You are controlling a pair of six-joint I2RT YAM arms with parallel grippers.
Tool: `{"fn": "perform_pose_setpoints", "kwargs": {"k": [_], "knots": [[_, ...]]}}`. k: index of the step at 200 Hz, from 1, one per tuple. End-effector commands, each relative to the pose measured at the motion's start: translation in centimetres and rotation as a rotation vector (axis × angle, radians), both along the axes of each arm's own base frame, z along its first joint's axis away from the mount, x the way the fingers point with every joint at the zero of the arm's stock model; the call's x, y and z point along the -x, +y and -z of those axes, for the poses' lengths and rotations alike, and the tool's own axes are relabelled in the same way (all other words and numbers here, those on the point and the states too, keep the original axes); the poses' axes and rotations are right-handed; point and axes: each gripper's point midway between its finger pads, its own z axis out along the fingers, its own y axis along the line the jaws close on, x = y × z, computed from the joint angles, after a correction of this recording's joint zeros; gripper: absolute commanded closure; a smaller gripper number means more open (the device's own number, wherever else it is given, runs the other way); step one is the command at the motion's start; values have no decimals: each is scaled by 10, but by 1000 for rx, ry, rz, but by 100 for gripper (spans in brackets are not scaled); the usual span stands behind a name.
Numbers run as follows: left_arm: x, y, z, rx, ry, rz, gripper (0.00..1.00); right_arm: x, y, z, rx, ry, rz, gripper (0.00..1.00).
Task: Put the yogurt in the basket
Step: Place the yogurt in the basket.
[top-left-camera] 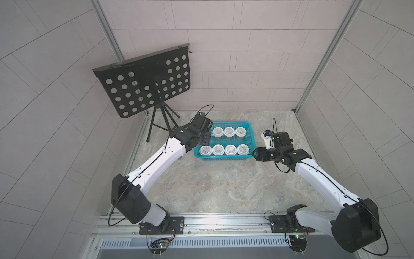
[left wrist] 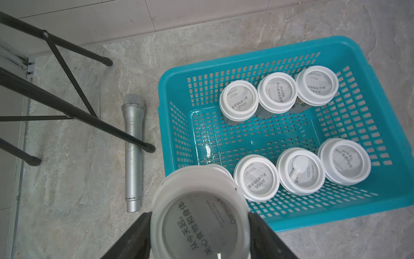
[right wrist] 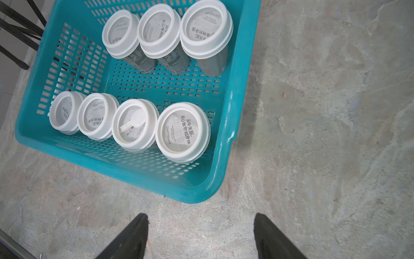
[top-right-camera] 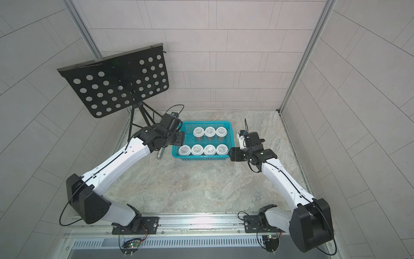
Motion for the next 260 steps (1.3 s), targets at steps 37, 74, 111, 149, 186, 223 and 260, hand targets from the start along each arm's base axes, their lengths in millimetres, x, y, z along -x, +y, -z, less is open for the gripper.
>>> {"fn": "perform_pose_setpoints", "kwargs": {"k": [37, 74, 111, 149, 186, 223, 260], "knots": [[-60, -9, 8, 1, -7, -7, 31, 4, -1, 5, -7, 15, 3, 22], [-91, -10, 28, -8, 19, -21, 31, 4, -1, 4, -7, 14, 3, 22], [-112, -15, 42, 14, 43, -18, 32, 5, -1, 6, -9, 21, 0, 22], [-126, -8, 53, 33, 55, -52, 32, 6, -1, 6, -5, 24, 0, 22], [-130, -11, 68, 43, 88, -34, 32, 6, -2, 6, 3, 23, -2, 22], [-133, -13, 86, 30, 119, -31, 32, 7, -2, 7, 3, 25, -3, 22], [-136, -14, 98, 16, 145, -29, 32, 8, -3, 6, 3, 25, -3, 22]]}}
